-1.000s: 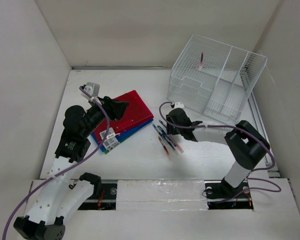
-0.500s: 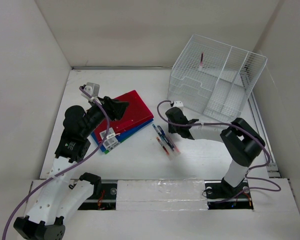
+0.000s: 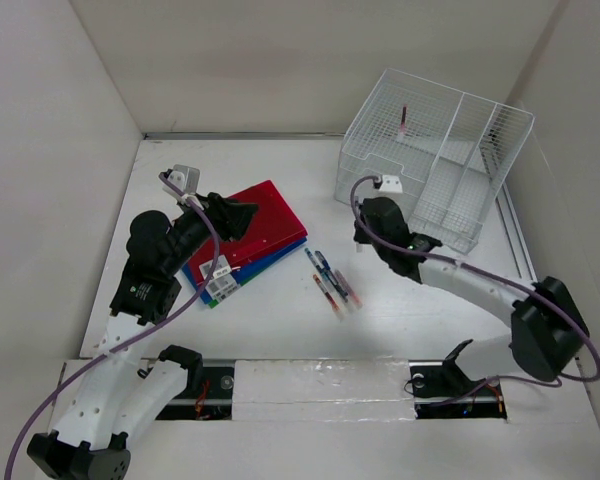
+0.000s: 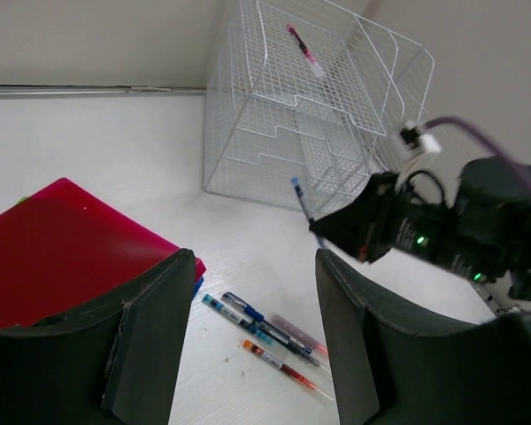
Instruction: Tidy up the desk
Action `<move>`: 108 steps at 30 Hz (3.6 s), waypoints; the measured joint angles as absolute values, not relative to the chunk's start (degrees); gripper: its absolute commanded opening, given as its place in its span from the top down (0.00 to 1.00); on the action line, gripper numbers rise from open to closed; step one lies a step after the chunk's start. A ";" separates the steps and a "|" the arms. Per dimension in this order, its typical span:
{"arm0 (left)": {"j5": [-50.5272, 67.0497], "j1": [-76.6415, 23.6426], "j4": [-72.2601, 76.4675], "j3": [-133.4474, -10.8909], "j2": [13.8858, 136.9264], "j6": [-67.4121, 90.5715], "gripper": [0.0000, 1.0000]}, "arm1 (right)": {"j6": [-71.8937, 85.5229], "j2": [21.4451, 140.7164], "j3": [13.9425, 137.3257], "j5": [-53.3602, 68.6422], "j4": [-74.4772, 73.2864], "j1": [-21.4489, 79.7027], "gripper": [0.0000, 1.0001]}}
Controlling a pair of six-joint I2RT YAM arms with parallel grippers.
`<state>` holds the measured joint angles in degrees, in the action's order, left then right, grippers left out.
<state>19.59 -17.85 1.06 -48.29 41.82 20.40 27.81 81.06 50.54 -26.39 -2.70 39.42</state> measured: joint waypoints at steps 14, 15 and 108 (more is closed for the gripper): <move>19.77 -17.85 1.04 -48.29 41.71 20.36 0.47 | 27.44 90.02 83.74 -16.01 2.13 17.19 0.49; 19.70 -17.85 1.04 -48.29 41.54 20.34 0.47 | 27.97 92.38 87.05 -15.27 2.04 15.99 0.44; 19.99 -17.85 1.06 -48.29 42.48 19.97 0.46 | 32.77 72.27 55.13 -24.43 -0.23 32.29 1.00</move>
